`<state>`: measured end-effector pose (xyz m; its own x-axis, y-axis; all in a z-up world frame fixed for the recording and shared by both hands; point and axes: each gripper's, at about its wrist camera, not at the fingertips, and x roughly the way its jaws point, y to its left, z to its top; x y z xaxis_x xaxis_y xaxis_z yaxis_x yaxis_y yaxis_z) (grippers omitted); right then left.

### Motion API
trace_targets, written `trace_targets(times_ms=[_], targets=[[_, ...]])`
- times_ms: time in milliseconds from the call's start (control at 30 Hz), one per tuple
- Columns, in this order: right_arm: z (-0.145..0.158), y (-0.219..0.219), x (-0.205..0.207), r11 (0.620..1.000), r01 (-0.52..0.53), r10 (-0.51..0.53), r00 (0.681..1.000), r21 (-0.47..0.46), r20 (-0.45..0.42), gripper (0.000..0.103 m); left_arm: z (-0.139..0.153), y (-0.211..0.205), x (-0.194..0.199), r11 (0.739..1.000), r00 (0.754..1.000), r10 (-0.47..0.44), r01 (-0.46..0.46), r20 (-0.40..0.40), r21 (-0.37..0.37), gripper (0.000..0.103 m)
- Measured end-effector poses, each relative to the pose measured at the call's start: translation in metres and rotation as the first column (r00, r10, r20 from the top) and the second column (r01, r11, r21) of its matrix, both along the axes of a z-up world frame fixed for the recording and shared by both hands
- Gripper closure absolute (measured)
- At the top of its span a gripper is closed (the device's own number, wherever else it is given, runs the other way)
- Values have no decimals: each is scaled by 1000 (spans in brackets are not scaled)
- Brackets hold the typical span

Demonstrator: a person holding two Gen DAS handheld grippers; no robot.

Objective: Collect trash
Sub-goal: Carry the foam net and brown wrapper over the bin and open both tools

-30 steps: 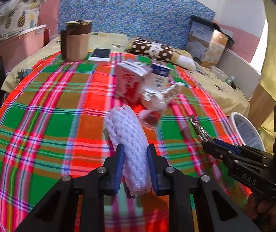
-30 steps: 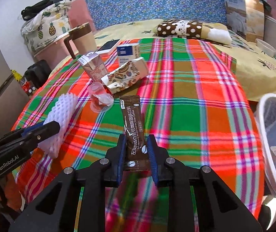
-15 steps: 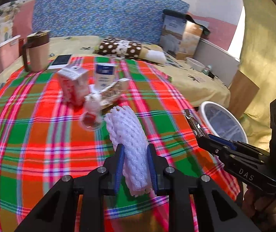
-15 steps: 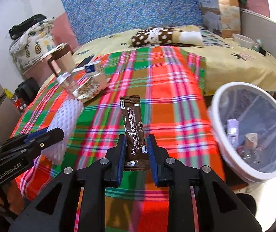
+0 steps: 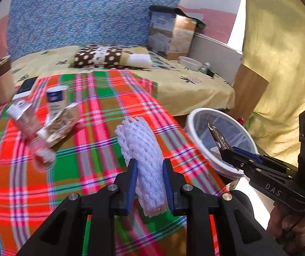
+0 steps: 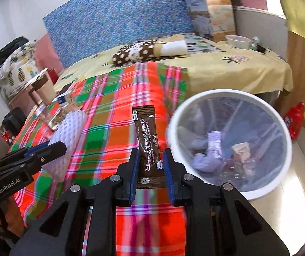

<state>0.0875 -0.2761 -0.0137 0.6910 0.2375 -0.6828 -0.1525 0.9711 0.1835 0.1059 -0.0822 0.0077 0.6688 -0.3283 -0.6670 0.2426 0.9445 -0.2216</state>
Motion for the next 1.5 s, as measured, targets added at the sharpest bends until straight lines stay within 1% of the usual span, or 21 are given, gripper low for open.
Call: trace_targets(times_ms=[167, 400, 667, 800, 967, 1067, 1100, 1133, 1200, 1500], targets=[[-4, -26, -1, 998, 56, -56, 998, 11, -6, 78, 1, -28, 9, 999, 999, -51, 51, 3, 6, 78], [-10, -60, -4, 991, 135, -135, 991, 20, -26, 78, -1, -76, 26, 989, 989, -145, 145, 2, -1, 78], [-18, -79, 4, 984, 177, -175, 983, 25, -55, 78, -10, -121, 47, 972, 972, -235, 235, -21, -5, 78], [-20, -88, 7, 981, 190, -187, 980, 29, -70, 78, -16, -134, 57, 967, 966, -256, 256, -41, -7, 78], [-23, -96, 12, 978, 206, -204, 975, 26, -83, 77, -23, -144, 67, 963, 962, -269, 269, -53, -9, 78], [-23, -99, 12, 977, 212, -210, 975, 28, -76, 77, -26, -149, 71, 962, 961, -272, 272, -58, -7, 76], [-21, -100, 11, 976, 217, -214, 974, 26, -68, 74, -27, -149, 73, 962, 961, -272, 272, -59, -9, 73], [-21, -100, 11, 975, 219, -217, 974, 24, -64, 68, -28, -149, 74, 963, 961, -271, 270, -61, -12, 68], [-20, -102, 10, 975, 222, -220, 974, 28, -60, 66, -29, -148, 74, 963, 961, -269, 268, -62, -23, 63], [-14, -95, 7, 978, 208, -207, 977, 22, -39, 66, -20, -130, 62, 966, 966, -255, 252, -45, -52, 63]])
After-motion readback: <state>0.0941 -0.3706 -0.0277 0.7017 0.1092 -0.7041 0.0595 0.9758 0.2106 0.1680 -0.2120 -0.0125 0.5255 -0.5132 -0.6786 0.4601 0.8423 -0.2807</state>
